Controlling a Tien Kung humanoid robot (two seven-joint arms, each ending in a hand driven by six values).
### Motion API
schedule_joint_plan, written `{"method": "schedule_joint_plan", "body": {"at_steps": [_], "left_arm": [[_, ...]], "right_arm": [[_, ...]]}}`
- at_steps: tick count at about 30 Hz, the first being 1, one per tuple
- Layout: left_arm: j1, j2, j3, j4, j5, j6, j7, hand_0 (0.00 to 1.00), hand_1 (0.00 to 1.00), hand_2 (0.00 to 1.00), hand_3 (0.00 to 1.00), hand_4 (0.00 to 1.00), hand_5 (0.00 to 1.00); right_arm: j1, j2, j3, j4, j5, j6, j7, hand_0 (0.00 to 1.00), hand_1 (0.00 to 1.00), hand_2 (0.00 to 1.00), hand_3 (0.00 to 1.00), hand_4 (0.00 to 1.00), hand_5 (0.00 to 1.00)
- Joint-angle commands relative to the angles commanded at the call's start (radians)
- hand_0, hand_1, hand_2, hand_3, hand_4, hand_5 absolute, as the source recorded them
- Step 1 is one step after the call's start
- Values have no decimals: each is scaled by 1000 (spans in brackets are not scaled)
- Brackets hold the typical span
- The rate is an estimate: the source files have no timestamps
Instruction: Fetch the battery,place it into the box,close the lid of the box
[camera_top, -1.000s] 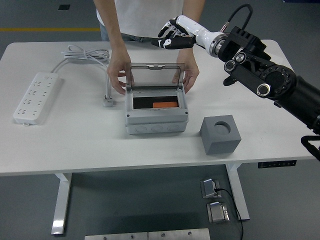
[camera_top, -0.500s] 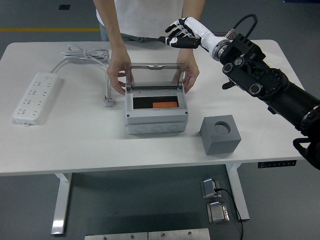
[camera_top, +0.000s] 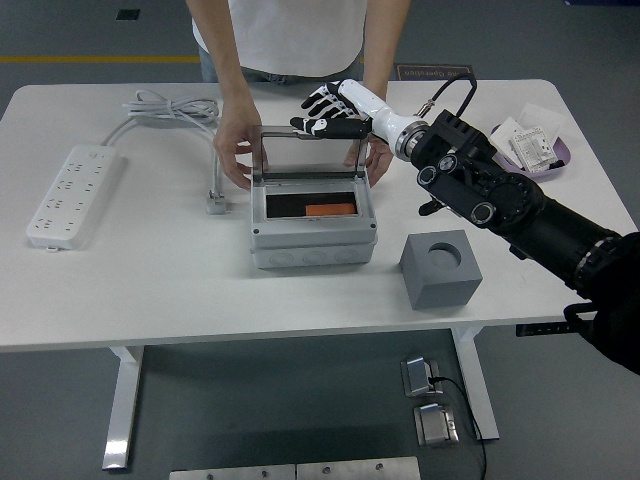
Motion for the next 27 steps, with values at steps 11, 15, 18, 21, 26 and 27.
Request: {"method": "schedule_joint_plan", "body": {"at_steps": [11, 15, 18, 21, 26, 27], "left_arm": [[8, -2, 11, 0, -20, 1, -5, 629, 677, 633, 618, 666, 194], [12, 0, 23, 0, -39, 2, -10, 629, 677, 633, 619, 666, 193], [16, 1, 31, 0, -50, 3, -13, 629, 677, 633, 619, 666, 193], [19, 1, 40, 0, -63, 4, -16, 629, 677, 632, 619, 665, 193], [25, 1, 61, -1, -90, 5, -24, 629, 676, 632, 618, 665, 194], [26, 1, 65, -1, -95, 5, -25, 629, 676, 632, 618, 665, 194]], "right_arm": [[-39, -50, -14, 107, -77, -13, -28, 723, 682, 709, 693, 845, 594], [-56, -87, -9, 177, -120, -16, -50, 724, 680, 709, 690, 843, 600], [-65, -113, -3, 232, -148, -16, -67, 724, 680, 709, 690, 843, 600], [-73, -133, 0, 281, -164, -18, -81, 721, 678, 711, 689, 843, 600], [-89, -162, -3, 354, -190, -19, -103, 713, 670, 716, 688, 842, 598], [-92, -165, -4, 364, -193, -20, -106, 713, 670, 716, 688, 842, 598]]}}
